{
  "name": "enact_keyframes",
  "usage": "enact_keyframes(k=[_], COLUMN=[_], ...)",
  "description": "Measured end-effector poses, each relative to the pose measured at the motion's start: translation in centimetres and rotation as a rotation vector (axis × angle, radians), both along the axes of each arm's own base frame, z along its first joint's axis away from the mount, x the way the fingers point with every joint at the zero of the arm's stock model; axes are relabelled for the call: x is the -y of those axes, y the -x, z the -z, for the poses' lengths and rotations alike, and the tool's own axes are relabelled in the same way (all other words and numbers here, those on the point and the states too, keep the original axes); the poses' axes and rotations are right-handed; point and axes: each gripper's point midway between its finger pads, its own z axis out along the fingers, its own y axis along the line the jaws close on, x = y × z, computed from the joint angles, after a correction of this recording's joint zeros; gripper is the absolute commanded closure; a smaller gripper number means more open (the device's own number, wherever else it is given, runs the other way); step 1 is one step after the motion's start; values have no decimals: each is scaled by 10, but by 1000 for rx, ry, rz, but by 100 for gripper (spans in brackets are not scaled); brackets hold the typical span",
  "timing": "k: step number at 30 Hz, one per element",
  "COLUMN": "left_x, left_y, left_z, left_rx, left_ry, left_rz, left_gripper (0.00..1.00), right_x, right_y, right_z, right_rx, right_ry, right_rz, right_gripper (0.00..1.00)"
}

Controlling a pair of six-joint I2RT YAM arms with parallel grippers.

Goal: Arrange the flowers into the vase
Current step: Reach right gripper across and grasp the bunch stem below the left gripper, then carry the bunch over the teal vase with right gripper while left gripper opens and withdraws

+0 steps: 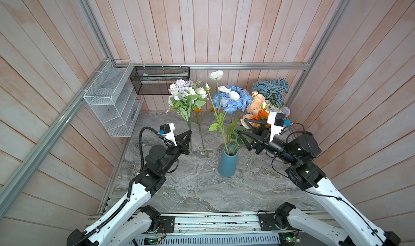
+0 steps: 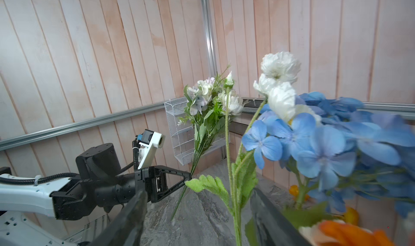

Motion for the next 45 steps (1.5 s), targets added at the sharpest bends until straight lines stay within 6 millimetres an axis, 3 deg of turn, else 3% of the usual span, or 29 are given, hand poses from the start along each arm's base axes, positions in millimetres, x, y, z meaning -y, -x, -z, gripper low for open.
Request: enact_keyframes(k=[5,9,15,20,26,30,37,41,43,44,45], left_x=[-17,-25,-13,-5,-2,0,0,0,0,0,1], left_y=[15,29,43,55,64,66,67,67,67,67,67], left_z=[-28,-33,-23,-26,-26,-26,-27,-26,-26,-26,-26], left_rx=[118,209,296,362,411,426,435,436,436,436,438], left_ry=[54,73,5,-39,-71,-87,-95,-98,-99,-98,-101], left_rz=[-47,-49,31,86,116,128,127,127,127,127,128], left_gripper=[100,100,100,100,100,100,100,100,100,94,75], right_x=[-43,-79,-134,-166,-179,-186,-189,-190,-191,-191,-191], right_y=[13,17,4,-6,-14,-15,-11,-4,-3,-2,-2], right_z=[-13,-15,12,31,44,46,48,46,46,46,46], right_rx=[55,81,44,11,-17,-33,-56,-54,-57,-59,-59], right_ry=[10,22,75,112,128,126,121,118,117,116,116], right_rz=[-121,-200,-272,-310,-324,-350,-384,-413,-421,-425,-425], right_gripper=[29,30,28,28,32,41,72,95,100,100,100])
